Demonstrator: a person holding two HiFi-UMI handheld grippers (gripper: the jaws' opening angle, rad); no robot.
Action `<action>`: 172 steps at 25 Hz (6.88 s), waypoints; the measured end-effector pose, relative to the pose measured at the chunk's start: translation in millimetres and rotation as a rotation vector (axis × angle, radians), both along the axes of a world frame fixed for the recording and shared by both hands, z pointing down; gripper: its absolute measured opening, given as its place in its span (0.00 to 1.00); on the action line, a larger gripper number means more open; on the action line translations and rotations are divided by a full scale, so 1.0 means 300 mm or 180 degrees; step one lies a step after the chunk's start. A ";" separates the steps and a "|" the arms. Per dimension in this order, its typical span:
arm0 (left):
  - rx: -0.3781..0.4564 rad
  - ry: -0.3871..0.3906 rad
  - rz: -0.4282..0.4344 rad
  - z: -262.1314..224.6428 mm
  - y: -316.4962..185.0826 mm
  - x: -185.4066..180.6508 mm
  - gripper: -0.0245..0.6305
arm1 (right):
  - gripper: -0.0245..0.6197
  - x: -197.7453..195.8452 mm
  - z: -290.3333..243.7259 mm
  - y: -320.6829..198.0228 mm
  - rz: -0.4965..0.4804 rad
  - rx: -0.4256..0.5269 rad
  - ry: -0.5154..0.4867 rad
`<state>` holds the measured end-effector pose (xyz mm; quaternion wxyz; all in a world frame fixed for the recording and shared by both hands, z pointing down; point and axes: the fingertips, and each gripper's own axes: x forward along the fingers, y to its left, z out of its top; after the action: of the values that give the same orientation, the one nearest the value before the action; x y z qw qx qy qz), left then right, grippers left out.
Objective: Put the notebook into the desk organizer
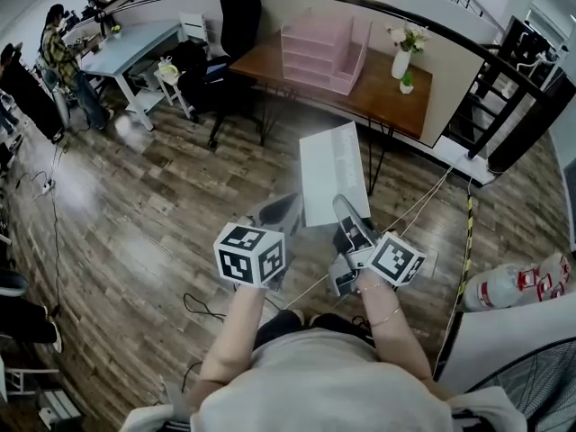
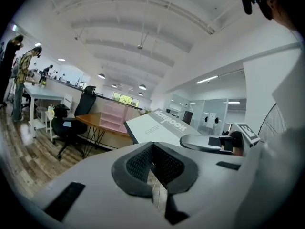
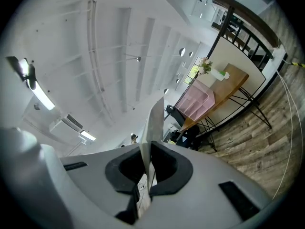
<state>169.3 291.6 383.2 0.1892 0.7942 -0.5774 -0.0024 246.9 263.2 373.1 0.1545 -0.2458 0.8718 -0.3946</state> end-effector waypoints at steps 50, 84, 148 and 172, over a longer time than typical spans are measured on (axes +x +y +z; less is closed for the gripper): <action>0.0072 0.0046 -0.0263 0.010 -0.986 -0.624 0.05 | 0.07 -0.714 -0.003 -0.966 -0.0332 0.0362 0.0199; 0.0063 0.0135 0.0926 0.002 -1.822 -0.892 0.05 | 0.07 -0.911 -0.011 -1.725 0.1031 0.0303 0.0019; -0.0148 0.0307 0.1191 0.056 -2.088 -0.872 0.05 | 0.31 -0.904 0.149 -2.090 0.1263 -0.0887 -0.1316; -0.0190 0.0369 0.1236 0.081 -2.032 -0.845 0.05 | 0.13 -0.933 0.185 -1.964 0.1140 -0.0894 -0.1028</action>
<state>-84.3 -317.9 407.4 0.2425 0.8832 -0.4013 0.0055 -32.8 -326.2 428.5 0.3232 -0.3490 0.7152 -0.5121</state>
